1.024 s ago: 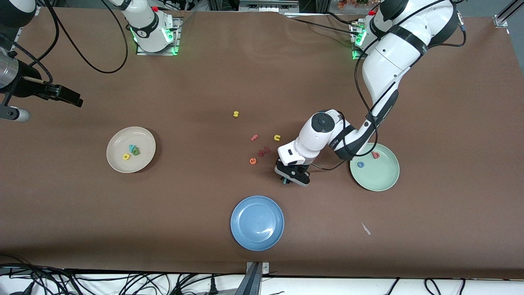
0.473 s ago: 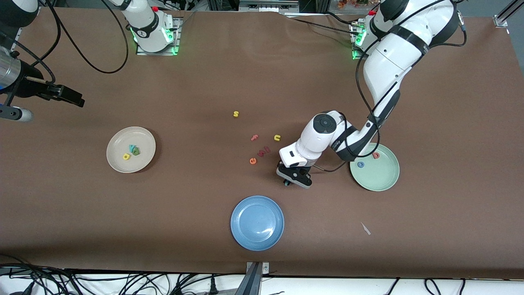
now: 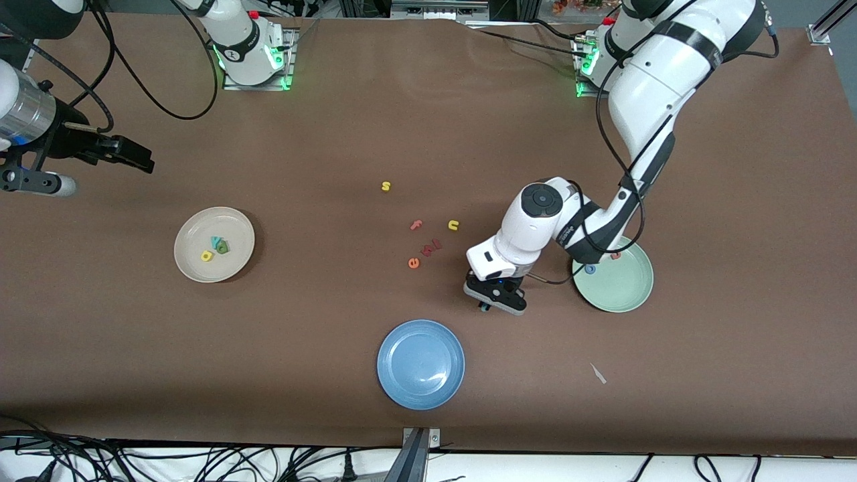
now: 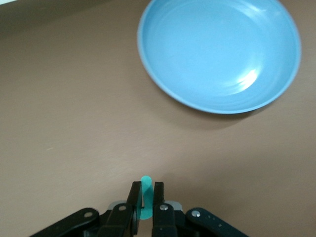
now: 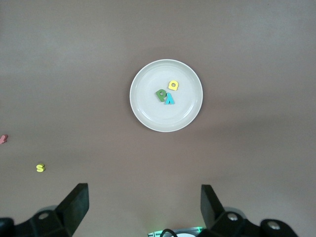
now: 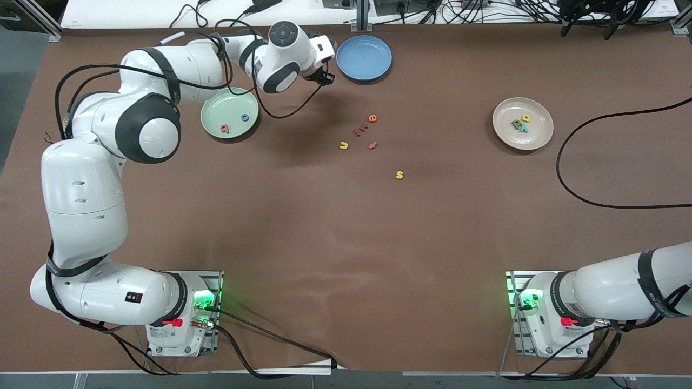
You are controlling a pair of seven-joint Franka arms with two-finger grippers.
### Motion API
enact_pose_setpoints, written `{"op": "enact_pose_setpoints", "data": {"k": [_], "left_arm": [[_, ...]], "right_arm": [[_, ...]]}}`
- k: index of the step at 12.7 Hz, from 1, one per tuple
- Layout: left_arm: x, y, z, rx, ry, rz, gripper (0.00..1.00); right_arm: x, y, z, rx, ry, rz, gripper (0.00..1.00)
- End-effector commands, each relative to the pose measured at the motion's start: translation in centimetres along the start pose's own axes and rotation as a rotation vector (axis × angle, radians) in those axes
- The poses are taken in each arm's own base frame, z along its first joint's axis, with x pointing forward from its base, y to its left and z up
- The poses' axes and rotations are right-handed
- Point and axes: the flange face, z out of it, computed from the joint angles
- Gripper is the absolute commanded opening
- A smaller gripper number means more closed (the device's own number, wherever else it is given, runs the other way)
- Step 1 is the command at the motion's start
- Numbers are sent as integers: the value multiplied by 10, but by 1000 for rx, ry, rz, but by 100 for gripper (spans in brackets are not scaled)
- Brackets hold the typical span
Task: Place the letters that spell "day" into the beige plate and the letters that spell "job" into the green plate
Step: 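Grasp the cyan j letter with the left gripper, then drop the cyan j on the green plate with the left gripper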
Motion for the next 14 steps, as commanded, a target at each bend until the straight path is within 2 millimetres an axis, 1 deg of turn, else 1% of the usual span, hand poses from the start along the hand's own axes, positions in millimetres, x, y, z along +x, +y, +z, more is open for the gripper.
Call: {"op": "enact_pose_setpoints", "data": {"k": [1,2,3,5,7,9,11,12,14], "left_arm": [[4,-28,-35,103,-60,25,0],[3,-40,-44,125,-84,27,0],[1,-57,-53,140,-95,35,0],[-8,-94,-64,135,-114,53,0],[-18,-140,-72,91,-127,79,0],[-38,-186,-76,47,-148,94,0],[-66,-210,-74,18,-184,97,0],[-80,-211,-75,10,-202,94,0],[-105,-206,-70,11,-249,96,0]], "right_arm": [[-6,1,-9,3,6,-3,100],[-5,3,-9,2,6,0,100],[-4,3,-8,0,5,1,100],[-3,7,-6,0,2,8,100],[-3,7,-6,-1,4,8,100],[-2,7,-7,-1,7,8,100],[-2,6,-6,-1,7,8,100],[-2,6,-6,-1,8,8,100],[-2,7,-4,-3,3,10,100]]}}
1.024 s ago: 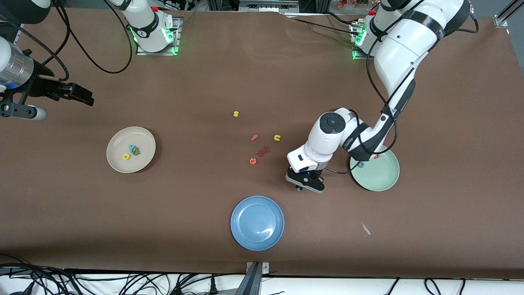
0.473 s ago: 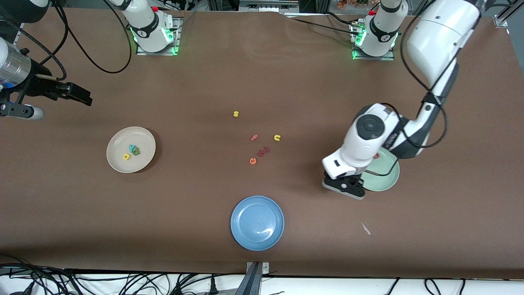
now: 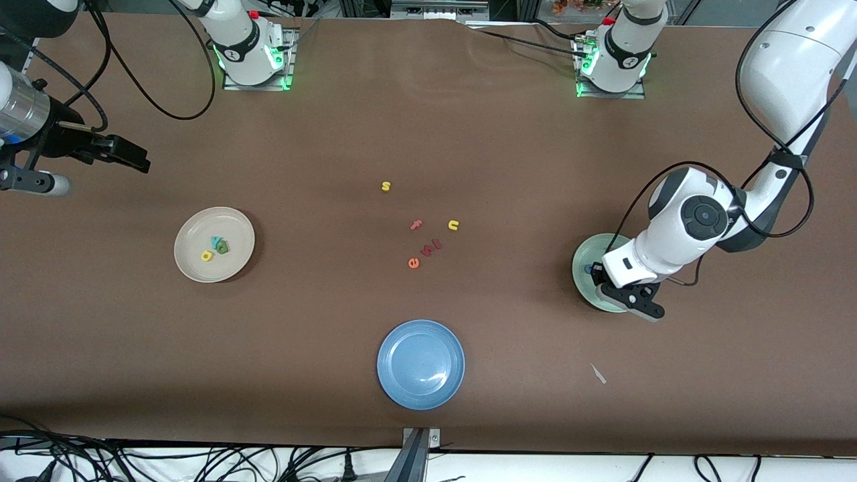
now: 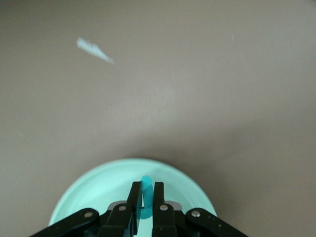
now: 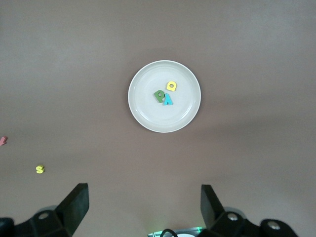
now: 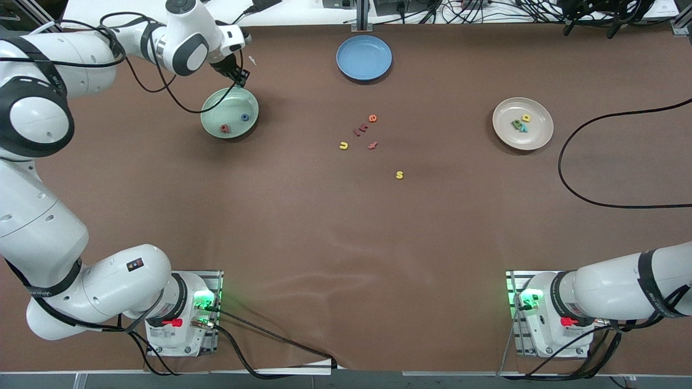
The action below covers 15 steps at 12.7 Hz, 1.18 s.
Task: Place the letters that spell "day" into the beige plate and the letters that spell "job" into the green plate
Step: 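Drop the cyan j on the green plate with the left gripper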
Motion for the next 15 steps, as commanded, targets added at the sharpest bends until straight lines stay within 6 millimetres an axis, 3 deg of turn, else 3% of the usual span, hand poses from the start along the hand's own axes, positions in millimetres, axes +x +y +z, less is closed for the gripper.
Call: {"op": "enact_pose_setpoints", "data": {"k": [1,5,8,9,10,11,12,14,15], "left_arm": [[-31,16,0,41,-50,45,0],[-52,-20,22,51,-95,8,0],[-60,-40,51,95,-106,54,0],[-60,-41,51,95,-98,56,0],[-61,-40,52,95,-101,55,7],[-60,-39,52,93,-98,50,57],[-58,-41,49,98,-95,47,100],[-54,-41,39,109,-87,48,100],[-51,-42,24,130,-77,42,100]], "right_arm": [[-3,3,-2,-4,-2,1,100],[-2,2,-2,-4,1,1,100],[-2,1,-2,-4,0,1,100],[-2,1,-1,-4,-2,1,100],[-2,2,-1,-7,-1,1,100],[-2,1,-1,-10,-1,-1,100],[-2,1,0,-12,-2,-1,100],[-1,0,0,-11,3,-2,100],[-1,0,0,-11,3,-2,100]]}}
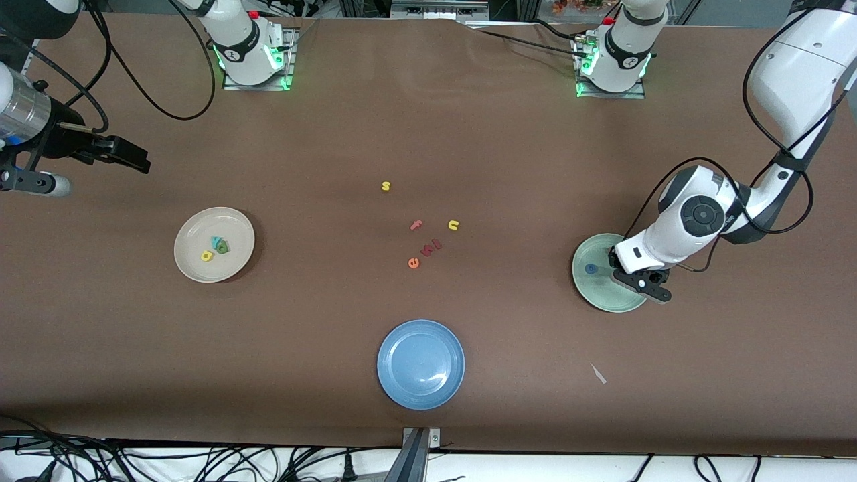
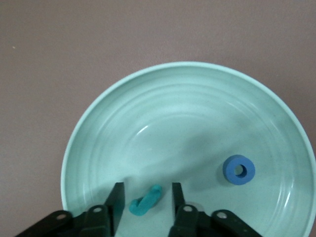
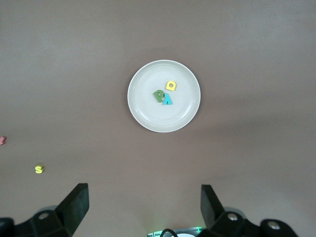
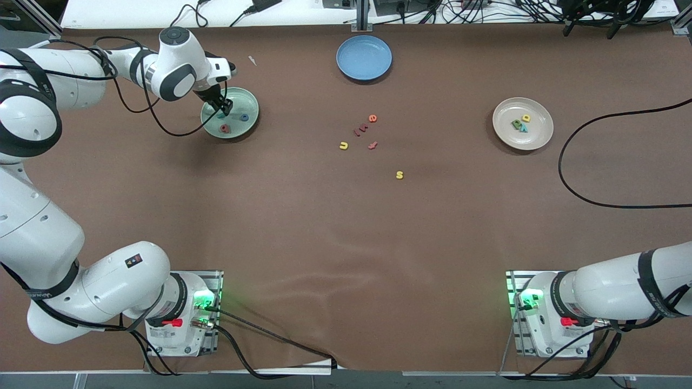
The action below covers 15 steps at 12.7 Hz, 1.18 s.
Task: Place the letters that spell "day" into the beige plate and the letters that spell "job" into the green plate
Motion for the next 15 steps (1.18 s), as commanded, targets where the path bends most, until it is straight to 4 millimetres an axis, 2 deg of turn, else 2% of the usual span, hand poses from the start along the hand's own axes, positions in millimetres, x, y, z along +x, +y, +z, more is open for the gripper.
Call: {"op": "enact_pose_setpoints", "data": {"k": [1,2,4,5,7,8,9,11,12,13,14,15], "left_arm": [[4,-4,-38,75,7,2,100],[10,2,-52,66,-2,-10,100],[23,1,-86,44,-51,-65,100],[34,4,-111,40,-74,-73,100],[49,-1,-158,26,-132,-112,100],[52,-5,-176,11,-147,-132,100],[54,-6,-193,-10,-157,-146,100],[58,-10,-244,-35,-175,-172,100],[57,-15,-263,-33,-183,-184,100],[54,-19,-274,-35,-194,-191,100],[50,-19,-291,-58,-209,-196,100],[44,-27,-311,-90,-216,-222,100]], "right_arm": [[-2,0,-1,-9,5,-4,100],[-2,0,-1,-9,5,-4,100],[-2,0,-1,-9,5,-4,100],[-2,0,-1,-9,5,-4,100],[-2,0,-1,-9,5,-4,100],[-2,0,0,-10,4,-4,100],[-2,0,0,-10,4,-4,100],[-2,0,-1,-9,5,-4,100],[-2,0,0,-10,4,-4,100],[-2,-1,0,-10,4,-5,100],[-2,-1,0,-10,4,-5,100],[-2,-1,0,-10,4,-5,100]]}}
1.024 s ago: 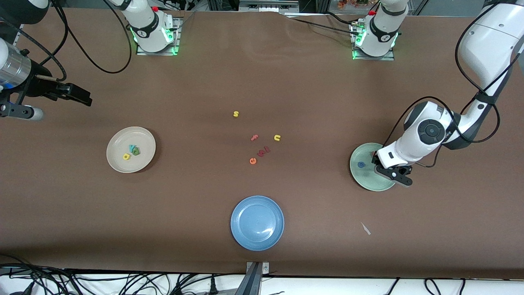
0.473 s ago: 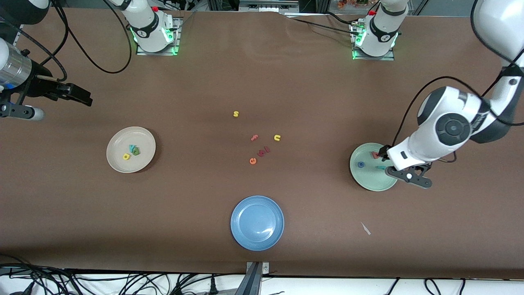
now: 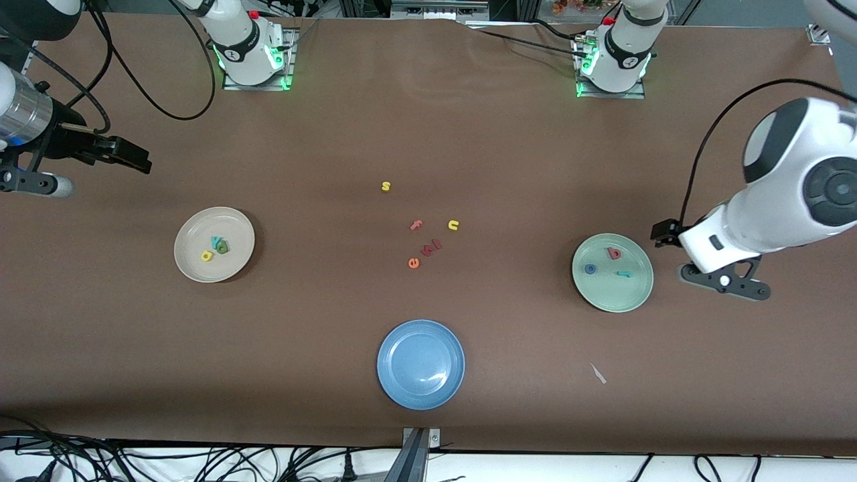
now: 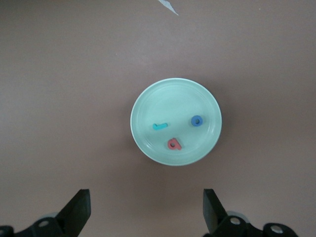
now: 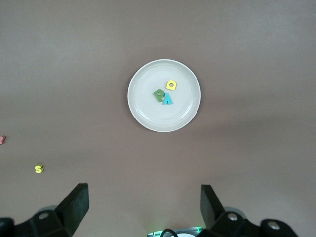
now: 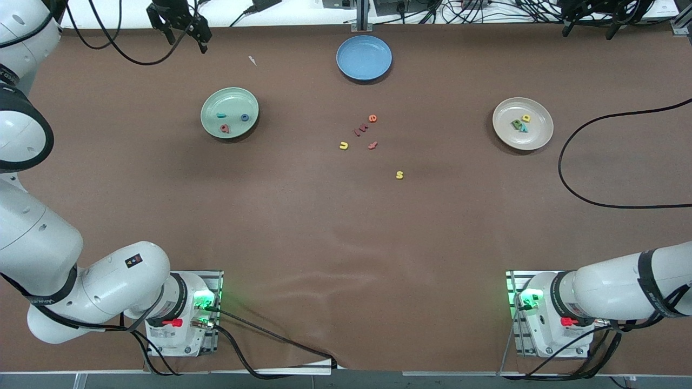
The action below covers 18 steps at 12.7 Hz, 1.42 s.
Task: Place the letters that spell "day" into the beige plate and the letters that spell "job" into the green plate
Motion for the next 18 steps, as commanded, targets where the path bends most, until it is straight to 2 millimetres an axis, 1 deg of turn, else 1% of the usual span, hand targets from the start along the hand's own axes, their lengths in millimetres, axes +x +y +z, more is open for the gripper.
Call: {"op": "enact_pose_setpoints", "data": {"k": [1,3,4,5,6,7,8,9,10,11,12,13,14,15,16,18], "left_arm": [[-20,-16,-49,-71,-15,-33,100],[-34,-27,-63,-76,-39,-54,100],[-40,-32,-71,-89,-28,-45,100],[-47,-44,-76,-125,-15,-22,100],[-56,-49,-88,-140,6,7,100],[-63,-53,-91,-130,4,-4,100],[-63,-40,-96,-92,0,-4,100],[-64,-35,-98,-87,-6,-30,100],[-67,-36,-99,-130,-4,-63,100],[-70,-41,-95,-191,-3,-93,100],[-76,-42,-95,-201,9,-113,100],[-85,-38,-94,-180,20,-133,100],[-93,-36,-90,-159,39,-155,100],[-100,-36,-91,-143,69,-171,100],[-104,-36,-88,-141,67,-176,100],[-113,-33,-88,-133,78,-179,100]], "right_arm": [[-2,0,-2,-9,5,-3,100],[-3,0,-3,-9,6,-3,100],[-3,0,-3,-9,6,-3,100],[-3,0,-3,-9,5,-3,100],[-3,0,-3,-9,5,-3,100],[-3,0,-3,-9,5,-3,100],[-3,0,-3,-9,6,-3,100],[-3,0,-3,-9,5,-3,100],[-3,-1,-3,-9,5,-5,100],[-3,0,-3,-9,5,-3,100],[-3,-1,-3,-9,5,-5,100],[-4,-1,-3,-9,6,-5,100],[-4,-1,-3,-9,6,-5,100],[-4,-1,-4,-9,6,-5,100],[-4,-1,-4,-9,6,-5,100],[-4,-1,-4,-9,8,-5,100]]}}
